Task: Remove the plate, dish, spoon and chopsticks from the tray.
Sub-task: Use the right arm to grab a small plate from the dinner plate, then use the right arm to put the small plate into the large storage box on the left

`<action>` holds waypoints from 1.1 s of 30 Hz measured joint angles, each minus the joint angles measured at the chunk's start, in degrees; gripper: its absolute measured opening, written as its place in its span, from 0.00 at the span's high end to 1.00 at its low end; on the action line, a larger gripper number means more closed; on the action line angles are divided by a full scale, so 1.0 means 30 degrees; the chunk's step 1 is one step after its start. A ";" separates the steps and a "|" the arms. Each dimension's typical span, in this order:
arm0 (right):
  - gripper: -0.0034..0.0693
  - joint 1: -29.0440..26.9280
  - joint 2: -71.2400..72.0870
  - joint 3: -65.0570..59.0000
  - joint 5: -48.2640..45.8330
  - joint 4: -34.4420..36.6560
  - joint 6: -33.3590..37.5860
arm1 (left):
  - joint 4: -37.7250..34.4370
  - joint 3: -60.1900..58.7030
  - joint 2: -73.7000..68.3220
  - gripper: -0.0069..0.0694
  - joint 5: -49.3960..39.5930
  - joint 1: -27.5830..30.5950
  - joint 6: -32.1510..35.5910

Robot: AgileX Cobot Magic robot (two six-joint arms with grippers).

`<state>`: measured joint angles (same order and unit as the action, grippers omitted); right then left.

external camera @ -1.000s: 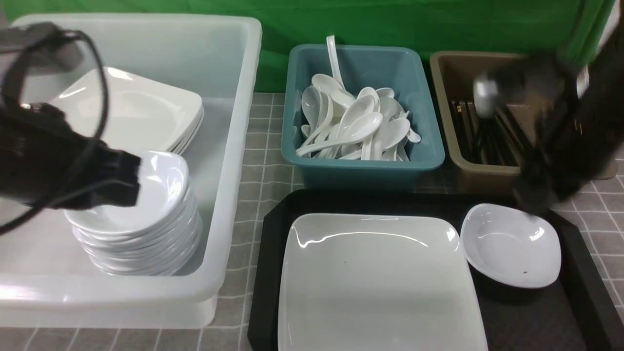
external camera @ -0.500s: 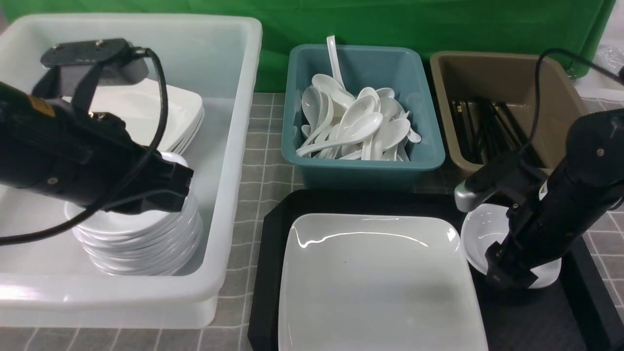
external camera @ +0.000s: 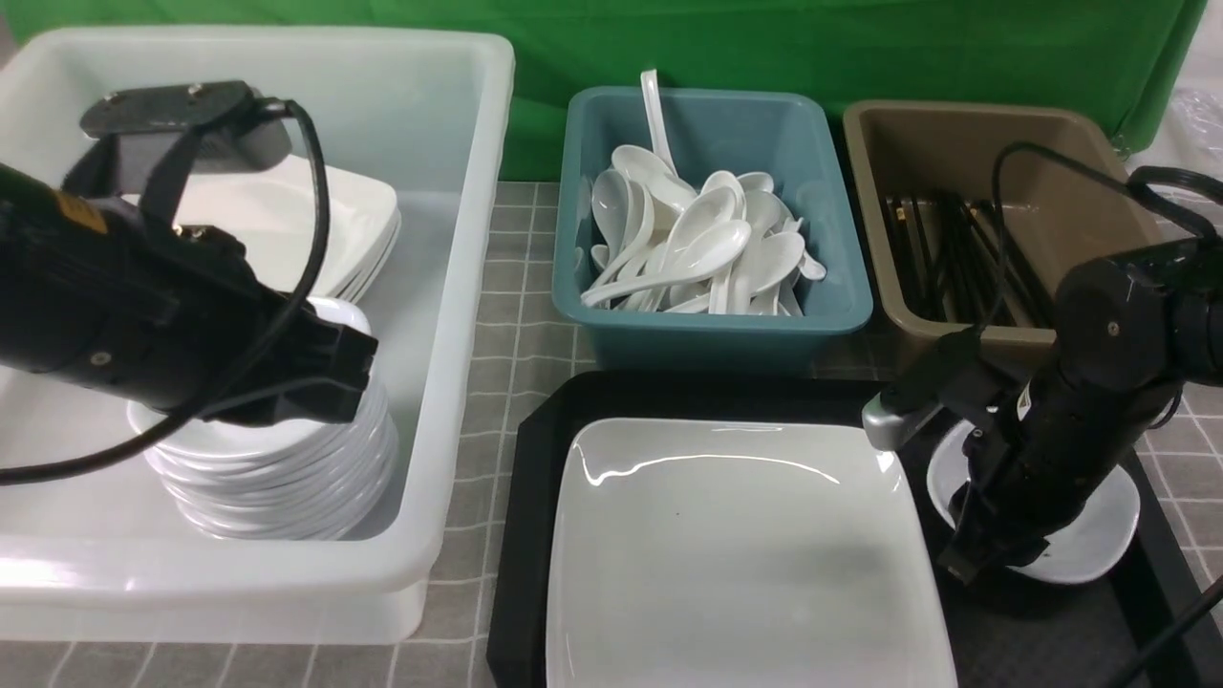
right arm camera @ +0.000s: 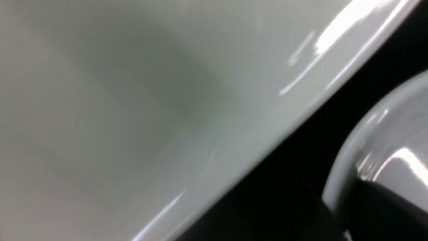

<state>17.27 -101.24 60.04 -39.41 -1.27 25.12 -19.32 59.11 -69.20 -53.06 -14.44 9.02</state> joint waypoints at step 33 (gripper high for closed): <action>0.86 0.8658 0.1869 1.2660 0.0267 0.9164 0.3073 | 0.6266 0.4052 0.2637 0.90 -0.1698 0.3400 -0.6398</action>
<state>43.24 -95.64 98.02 -38.61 26.22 34.34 -0.52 71.27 -61.28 -58.15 -4.23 -10.18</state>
